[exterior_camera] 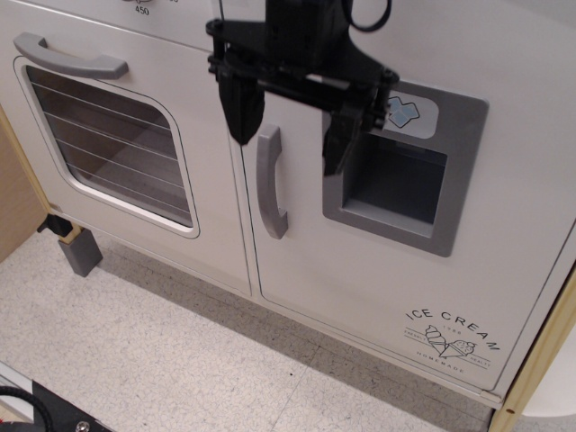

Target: Open fridge

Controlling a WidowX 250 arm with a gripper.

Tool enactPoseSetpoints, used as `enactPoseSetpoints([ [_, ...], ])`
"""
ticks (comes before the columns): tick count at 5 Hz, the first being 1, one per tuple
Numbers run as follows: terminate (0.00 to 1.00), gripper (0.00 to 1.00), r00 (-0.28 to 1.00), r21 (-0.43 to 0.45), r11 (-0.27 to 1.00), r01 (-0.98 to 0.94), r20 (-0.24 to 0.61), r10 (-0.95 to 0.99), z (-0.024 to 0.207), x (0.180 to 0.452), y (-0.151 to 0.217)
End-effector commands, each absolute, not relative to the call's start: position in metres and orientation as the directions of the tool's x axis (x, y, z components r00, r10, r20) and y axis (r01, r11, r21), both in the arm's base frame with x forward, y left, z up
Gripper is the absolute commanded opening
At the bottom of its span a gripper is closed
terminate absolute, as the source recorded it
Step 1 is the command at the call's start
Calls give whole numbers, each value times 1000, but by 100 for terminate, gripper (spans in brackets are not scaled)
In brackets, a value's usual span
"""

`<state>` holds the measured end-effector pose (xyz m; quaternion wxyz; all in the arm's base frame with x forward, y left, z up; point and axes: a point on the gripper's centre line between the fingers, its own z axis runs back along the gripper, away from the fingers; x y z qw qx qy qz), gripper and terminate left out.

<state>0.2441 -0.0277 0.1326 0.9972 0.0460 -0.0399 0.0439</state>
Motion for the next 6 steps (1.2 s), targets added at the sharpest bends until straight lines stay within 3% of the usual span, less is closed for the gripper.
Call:
enactPoseSetpoints([
  [1,0,100,974,80,997,-23,226,5,115,253,18],
  [3,0,100,945,127,992,-6,324,-36,67,272,48],
  [4,0,100,921,115,993,-4,388,-41,55,280,49],
  [6,0,100,899,66,997,-33,438,1,44,314,52],
])
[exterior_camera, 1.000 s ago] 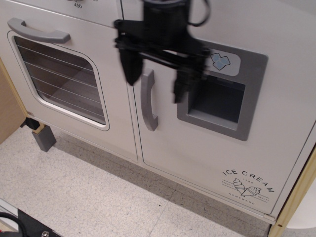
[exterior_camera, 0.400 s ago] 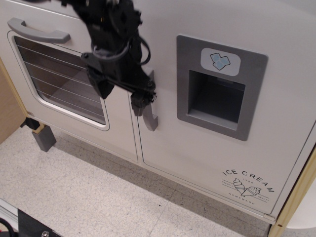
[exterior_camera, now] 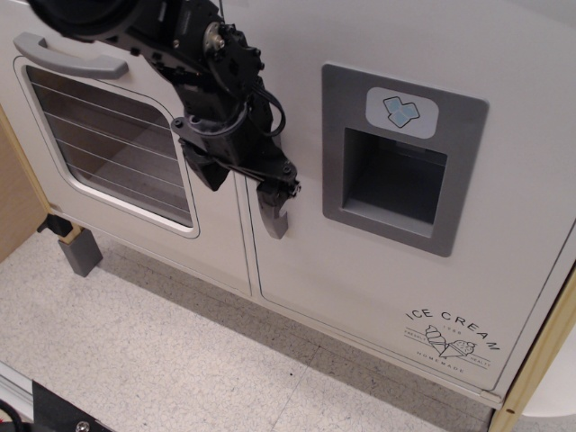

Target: Open fridge

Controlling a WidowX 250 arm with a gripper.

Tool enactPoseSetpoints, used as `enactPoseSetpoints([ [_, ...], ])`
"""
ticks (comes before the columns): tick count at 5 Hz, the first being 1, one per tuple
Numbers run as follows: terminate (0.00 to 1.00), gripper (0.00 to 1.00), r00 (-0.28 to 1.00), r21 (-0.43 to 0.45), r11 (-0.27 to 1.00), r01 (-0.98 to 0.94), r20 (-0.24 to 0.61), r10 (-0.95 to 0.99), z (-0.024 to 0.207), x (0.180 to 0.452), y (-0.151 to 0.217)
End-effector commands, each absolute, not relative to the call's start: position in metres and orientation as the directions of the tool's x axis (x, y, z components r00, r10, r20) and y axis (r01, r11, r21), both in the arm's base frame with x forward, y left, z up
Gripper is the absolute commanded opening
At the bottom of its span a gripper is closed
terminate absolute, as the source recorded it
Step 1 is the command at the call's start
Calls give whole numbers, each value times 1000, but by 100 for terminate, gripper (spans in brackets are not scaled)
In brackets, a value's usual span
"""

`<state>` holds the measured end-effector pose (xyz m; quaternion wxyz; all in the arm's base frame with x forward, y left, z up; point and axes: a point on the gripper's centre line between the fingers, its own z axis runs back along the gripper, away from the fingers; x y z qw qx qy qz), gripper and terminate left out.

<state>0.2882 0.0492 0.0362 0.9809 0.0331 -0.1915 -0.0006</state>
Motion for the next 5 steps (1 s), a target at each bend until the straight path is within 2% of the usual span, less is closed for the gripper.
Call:
enactPoseSetpoints([
  [1,0,100,895,63,997,-41,446,8,42,332,55],
  [2,0,0,899,63,998,-13,438,-16,42,331,54],
  [4,0,0,899,47,999,-19,438,-4,46,323,54],
  [5,0,0,903,51,999,6,429,-27,47,302,54],
])
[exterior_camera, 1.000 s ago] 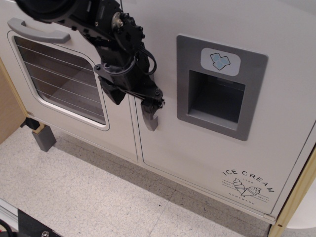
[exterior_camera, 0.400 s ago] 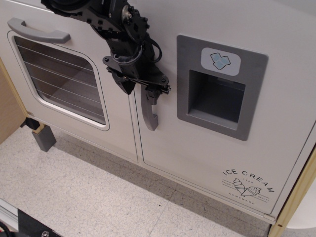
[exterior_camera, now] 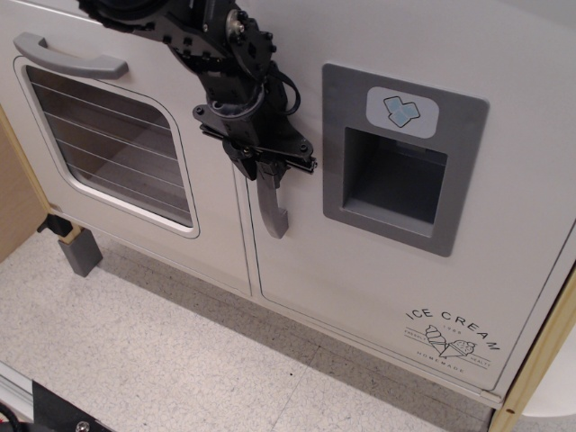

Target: Open fridge

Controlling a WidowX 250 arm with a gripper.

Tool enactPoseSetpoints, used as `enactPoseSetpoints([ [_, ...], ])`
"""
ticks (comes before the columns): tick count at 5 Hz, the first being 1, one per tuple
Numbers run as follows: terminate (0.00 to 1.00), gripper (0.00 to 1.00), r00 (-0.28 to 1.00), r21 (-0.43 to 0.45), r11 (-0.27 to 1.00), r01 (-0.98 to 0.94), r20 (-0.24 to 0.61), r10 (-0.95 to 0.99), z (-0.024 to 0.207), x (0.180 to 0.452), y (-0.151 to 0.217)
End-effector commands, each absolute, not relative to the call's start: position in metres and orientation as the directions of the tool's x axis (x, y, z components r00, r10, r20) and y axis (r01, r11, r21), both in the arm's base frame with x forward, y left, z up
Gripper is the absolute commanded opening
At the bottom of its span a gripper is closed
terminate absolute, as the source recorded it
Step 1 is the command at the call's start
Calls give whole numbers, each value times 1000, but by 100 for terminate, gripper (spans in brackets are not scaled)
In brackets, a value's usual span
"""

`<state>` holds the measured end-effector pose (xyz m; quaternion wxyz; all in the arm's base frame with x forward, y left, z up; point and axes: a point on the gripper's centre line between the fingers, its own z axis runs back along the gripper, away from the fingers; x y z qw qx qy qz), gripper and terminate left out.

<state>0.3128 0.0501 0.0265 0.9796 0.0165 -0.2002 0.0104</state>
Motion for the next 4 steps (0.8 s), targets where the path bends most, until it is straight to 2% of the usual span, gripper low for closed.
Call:
enactPoseSetpoints([
  [1,0,0,906,53,998,18,423,-38,46,285,52],
  [3,0,0,918,43,996,80,386,-91,48,249,44],
  [4,0,100,936,27,993,117,331,-119,57,230,45],
])
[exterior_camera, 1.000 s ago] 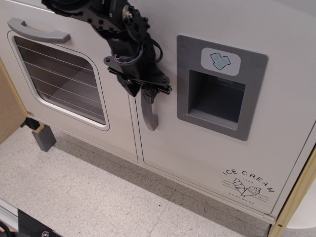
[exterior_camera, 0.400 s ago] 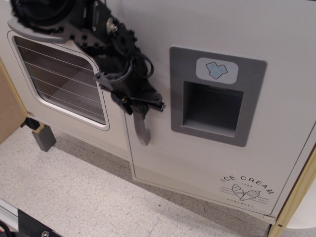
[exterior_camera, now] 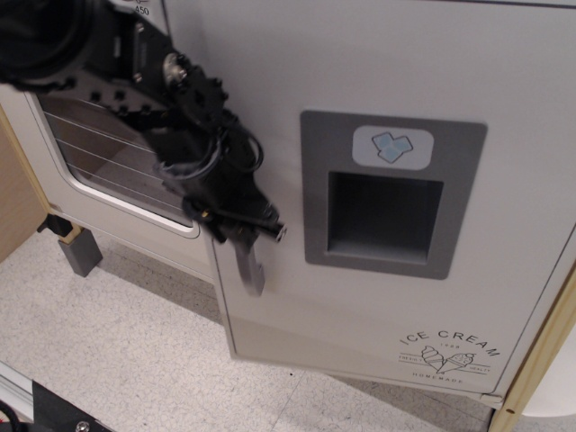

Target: Open fridge

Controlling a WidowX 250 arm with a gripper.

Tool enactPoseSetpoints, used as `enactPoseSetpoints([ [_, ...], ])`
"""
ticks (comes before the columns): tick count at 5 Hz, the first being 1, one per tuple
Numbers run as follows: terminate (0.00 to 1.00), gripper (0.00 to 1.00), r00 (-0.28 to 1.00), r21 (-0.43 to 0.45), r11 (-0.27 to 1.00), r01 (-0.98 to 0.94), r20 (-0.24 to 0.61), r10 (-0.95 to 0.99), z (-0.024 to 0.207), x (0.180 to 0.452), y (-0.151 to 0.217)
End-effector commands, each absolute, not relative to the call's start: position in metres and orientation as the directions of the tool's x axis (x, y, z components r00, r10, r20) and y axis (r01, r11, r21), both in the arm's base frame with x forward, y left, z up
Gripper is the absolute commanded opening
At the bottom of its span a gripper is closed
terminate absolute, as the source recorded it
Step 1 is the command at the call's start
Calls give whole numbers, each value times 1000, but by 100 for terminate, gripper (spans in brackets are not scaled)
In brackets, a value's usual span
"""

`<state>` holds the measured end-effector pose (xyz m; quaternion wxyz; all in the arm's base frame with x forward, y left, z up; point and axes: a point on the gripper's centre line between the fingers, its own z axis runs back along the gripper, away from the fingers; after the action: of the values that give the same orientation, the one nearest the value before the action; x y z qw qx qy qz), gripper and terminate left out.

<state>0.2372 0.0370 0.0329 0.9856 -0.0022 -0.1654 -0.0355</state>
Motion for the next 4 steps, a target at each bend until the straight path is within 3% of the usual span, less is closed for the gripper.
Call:
enactPoseSetpoints([
  [1,0,100,966,-23,996,92,244,-83,62,215,62],
  [2,0,100,981,-37,999,-5,195,12,68,204,84],
  [3,0,100,958,-60,978,-201,195,209,83,209,117],
  [4,0,100,892,-57,903,-427,138,430,103,223,147],
])
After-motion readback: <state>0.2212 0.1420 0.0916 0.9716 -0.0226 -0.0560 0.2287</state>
